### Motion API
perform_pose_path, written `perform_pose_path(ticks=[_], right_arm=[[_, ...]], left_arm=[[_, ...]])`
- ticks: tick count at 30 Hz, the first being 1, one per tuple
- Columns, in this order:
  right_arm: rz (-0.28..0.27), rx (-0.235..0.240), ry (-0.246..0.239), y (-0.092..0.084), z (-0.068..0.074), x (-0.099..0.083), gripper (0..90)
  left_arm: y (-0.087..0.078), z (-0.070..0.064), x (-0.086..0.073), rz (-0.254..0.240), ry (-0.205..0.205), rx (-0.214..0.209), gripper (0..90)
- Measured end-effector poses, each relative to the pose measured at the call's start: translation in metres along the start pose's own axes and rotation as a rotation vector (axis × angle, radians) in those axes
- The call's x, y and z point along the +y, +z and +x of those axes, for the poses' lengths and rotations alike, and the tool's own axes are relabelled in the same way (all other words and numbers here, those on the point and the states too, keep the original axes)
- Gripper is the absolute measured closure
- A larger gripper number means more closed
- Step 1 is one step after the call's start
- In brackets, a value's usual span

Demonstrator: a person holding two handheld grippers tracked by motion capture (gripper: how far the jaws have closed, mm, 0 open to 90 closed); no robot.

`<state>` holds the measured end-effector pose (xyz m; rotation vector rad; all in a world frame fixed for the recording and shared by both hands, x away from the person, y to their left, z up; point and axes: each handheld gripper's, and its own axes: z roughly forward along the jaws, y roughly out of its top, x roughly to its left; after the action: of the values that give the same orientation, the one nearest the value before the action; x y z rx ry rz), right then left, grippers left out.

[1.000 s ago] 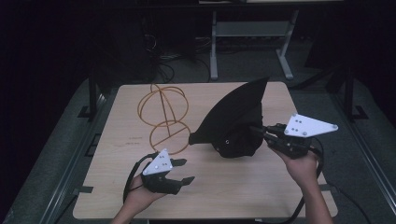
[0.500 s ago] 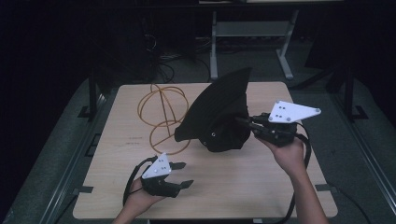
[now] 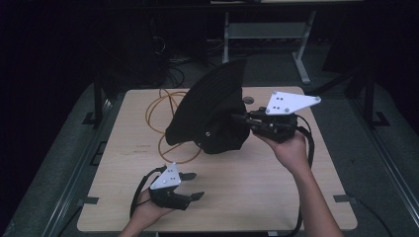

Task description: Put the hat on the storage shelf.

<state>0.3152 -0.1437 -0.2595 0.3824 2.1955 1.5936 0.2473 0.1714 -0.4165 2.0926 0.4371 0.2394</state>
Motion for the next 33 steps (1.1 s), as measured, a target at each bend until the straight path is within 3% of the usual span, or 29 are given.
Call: perform_pose_path(ticks=[9,18,26,30,33], right_arm=[[-0.014,0.027,0.013,0.018,-0.003,0.017,88.1],[0.003,0.029,0.025,0.032,-0.005,0.035,87.8],[0.016,0.042,0.023,0.046,-0.009,0.050,87.4],[0.022,0.045,0.038,0.051,-0.011,0.056,87.5],[0.024,0.042,0.041,0.056,-0.014,0.061,87.5]], left_arm=[[0.001,-0.003,0.000,-0.001,-0.008,-0.004,35.7],[0.003,-0.003,0.000,0.005,0.016,-0.009,35.8],[0.003,-0.002,0.000,0.013,0.022,-0.014,35.9],[0.006,-0.002,-0.001,0.012,0.004,-0.021,36.4],[0.006,-0.002,-0.001,0.016,0.018,-0.019,36.5]])
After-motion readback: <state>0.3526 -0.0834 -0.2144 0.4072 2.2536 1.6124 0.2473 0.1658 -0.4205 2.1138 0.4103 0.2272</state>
